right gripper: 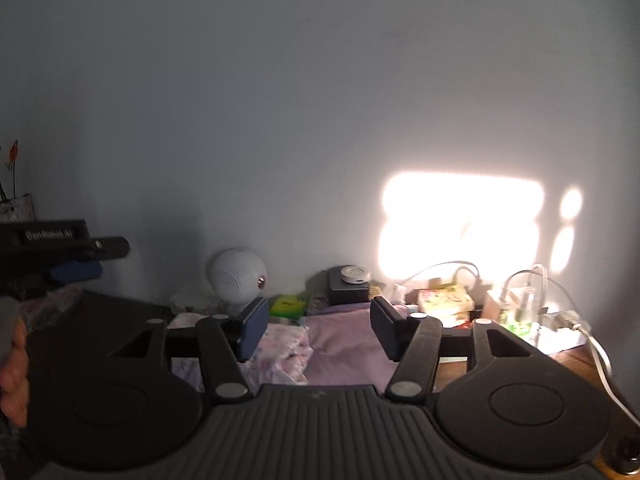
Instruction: Fold clothes
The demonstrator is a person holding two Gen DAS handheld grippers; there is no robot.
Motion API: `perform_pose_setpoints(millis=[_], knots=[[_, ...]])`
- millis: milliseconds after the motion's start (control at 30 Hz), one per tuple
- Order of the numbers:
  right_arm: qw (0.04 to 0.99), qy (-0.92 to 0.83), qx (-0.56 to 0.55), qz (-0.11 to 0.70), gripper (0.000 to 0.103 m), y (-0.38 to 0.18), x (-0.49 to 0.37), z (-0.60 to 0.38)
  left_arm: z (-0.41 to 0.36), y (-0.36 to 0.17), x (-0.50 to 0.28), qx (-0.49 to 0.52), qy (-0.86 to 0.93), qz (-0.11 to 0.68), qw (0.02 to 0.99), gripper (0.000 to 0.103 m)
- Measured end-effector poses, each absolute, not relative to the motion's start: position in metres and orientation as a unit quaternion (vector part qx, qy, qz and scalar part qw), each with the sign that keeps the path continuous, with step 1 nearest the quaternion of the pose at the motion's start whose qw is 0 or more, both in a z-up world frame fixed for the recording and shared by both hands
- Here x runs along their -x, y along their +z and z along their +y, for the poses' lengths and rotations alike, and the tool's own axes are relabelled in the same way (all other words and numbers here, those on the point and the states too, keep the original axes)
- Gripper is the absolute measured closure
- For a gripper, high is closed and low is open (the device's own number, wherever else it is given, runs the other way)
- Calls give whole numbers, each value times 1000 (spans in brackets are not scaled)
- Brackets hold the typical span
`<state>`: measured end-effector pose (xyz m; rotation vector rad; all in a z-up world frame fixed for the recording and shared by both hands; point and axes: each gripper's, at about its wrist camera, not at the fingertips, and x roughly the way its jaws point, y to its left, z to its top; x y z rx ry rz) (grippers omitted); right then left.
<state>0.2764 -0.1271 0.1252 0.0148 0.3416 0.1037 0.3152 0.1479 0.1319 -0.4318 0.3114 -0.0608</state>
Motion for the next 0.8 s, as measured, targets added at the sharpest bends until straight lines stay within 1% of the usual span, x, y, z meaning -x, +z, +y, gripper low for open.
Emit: perform_pose_setpoints(millis=[33, 67, 100, 133, 167, 200, 267, 300, 367, 500, 600, 800], knots=[[983, 42, -14, 180, 32, 125, -265, -134, 142, 140, -303, 203, -24, 153, 967, 51], [980, 40, -22, 193, 30, 121, -254, -140, 135, 146, -290, 182, -20, 158, 970, 46], [977, 40, -30, 208, 28, 116, -243, -145, 126, 148, -276, 155, -16, 167, 974, 37], [973, 41, -38, 222, 25, 112, -231, -151, 118, 147, -261, 132, -10, 177, 975, 33], [971, 42, -40, 234, 22, 105, -219, -154, 111, 145, -245, 113, -5, 185, 976, 25], [968, 43, -41, 245, 19, 98, -207, -158, 105, 141, -229, 100, -2, 194, 976, 22], [961, 45, -46, 269, 6, 84, -185, -165, 97, 128, -198, 100, 0, 217, 971, 18], [957, 47, -47, 281, 3, 76, -176, -168, 93, 119, -183, 105, -1, 230, 967, 14], [954, 53, -48, 292, 1, 63, -150, -170, 84, 101, -153, 107, 0, 256, 961, 11], [948, 58, -46, 310, 0, 46, -93, -178, 59, 59, -95, 67, 24, 299, 952, 11], [943, 71, -29, 323, 0, 32, -62, -184, 47, 36, -67, 57, 19, 313, 948, 11], [940, 84, -16, 331, 0, 13, -23, -194, 28, 18, -28, 77, 25, 334, 939, 11]])
